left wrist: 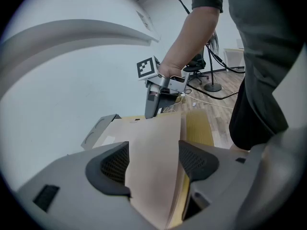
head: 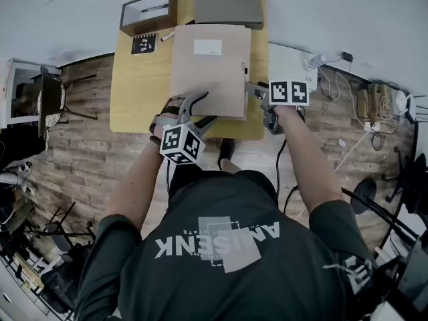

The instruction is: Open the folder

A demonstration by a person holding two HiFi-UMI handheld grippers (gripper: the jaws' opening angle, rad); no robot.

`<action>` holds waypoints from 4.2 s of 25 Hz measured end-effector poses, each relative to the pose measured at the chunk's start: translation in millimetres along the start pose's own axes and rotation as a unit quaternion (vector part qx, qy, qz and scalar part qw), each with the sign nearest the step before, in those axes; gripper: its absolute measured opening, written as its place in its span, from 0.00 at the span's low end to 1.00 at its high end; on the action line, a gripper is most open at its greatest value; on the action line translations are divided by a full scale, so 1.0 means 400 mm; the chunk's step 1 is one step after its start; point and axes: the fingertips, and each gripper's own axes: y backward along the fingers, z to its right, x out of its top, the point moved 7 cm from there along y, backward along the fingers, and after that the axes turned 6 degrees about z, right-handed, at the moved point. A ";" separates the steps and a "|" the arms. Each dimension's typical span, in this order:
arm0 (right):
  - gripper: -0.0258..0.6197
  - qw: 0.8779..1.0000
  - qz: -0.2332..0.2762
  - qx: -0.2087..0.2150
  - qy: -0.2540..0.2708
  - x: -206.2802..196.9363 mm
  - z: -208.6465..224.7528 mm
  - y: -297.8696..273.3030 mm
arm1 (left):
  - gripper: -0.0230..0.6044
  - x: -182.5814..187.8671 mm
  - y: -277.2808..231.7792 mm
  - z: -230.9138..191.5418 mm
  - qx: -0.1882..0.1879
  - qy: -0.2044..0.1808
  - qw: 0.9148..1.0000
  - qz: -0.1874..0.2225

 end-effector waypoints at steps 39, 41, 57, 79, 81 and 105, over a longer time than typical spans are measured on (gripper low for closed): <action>0.28 0.989 0.001 0.099 -0.112 -0.043 -0.021 -0.008 | 0.52 -0.052 -0.014 0.033 0.035 0.055 0.998 -0.020; 0.28 0.985 -0.006 0.116 -0.129 -0.051 -0.018 -0.008 | 0.52 -0.052 -0.014 0.032 0.032 0.055 0.998 -0.017; 0.36 0.974 -0.005 0.130 -0.187 -0.084 -0.005 -0.021 | 0.46 -0.057 -0.020 0.027 0.003 0.056 0.998 -0.018; 0.45 0.984 -0.040 0.102 -0.139 -0.077 -0.010 -0.043 | 0.46 0.035 -0.057 0.080 0.002 -0.096 0.995 -0.028; 0.45 0.985 -0.041 0.103 -0.134 -0.077 -0.010 -0.042 | 0.46 0.032 -0.051 0.077 0.001 -0.101 0.994 -0.036; 0.45 0.986 -0.033 0.098 -0.128 -0.074 -0.007 -0.040 | 0.38 0.040 -0.024 0.080 0.099 -0.044 0.994 0.006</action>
